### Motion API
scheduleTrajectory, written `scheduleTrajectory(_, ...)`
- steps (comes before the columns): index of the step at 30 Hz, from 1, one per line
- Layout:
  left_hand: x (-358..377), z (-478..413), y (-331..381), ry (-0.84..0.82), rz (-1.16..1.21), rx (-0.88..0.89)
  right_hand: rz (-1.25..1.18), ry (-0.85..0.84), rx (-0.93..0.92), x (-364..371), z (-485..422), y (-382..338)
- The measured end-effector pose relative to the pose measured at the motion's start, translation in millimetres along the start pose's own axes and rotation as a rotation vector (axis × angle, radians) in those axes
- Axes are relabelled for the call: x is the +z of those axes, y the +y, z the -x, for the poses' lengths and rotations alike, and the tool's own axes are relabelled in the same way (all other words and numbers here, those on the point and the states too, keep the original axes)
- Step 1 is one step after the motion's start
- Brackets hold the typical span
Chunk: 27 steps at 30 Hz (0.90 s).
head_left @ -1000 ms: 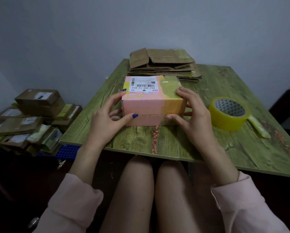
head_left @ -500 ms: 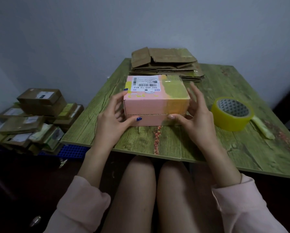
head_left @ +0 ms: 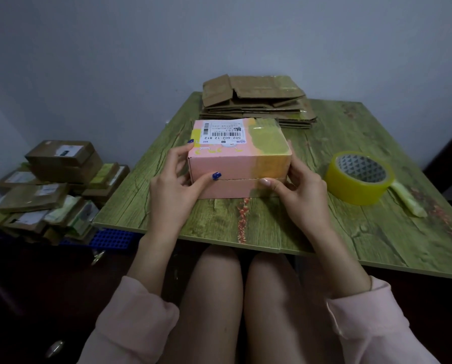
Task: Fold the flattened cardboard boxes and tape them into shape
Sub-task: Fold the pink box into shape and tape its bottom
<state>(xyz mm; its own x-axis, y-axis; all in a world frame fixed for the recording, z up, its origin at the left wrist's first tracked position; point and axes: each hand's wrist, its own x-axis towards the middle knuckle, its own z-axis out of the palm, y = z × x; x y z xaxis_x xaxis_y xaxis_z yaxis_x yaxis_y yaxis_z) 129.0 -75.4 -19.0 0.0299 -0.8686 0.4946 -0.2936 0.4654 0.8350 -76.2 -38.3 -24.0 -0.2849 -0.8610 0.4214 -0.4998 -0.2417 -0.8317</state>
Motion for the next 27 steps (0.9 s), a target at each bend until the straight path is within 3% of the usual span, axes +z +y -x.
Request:
scheduleTrajectory(6,0.0,-2.3,0.2,-0.007,0.030,-0.019,0.098,-0.010,0.001,-1.9,0.7,4.8)
scheduleTrajectory(20,-1.0,-0.5,-1.2,-0.006,0.042,-0.051,0.068,-0.014,0.044,-2.0,2.6,2.0)
scheduleTrajectory(24,-0.8,3.3,-0.4,-0.036,-0.080,0.009,0.071,-0.048,0.055,-5.1,1.6,0.0)
scheduleTrajectory(27,4.8,9.2,-1.7,-0.028,-0.319,0.038,0.055,-0.137,0.069,-13.4,-1.5,-0.7)
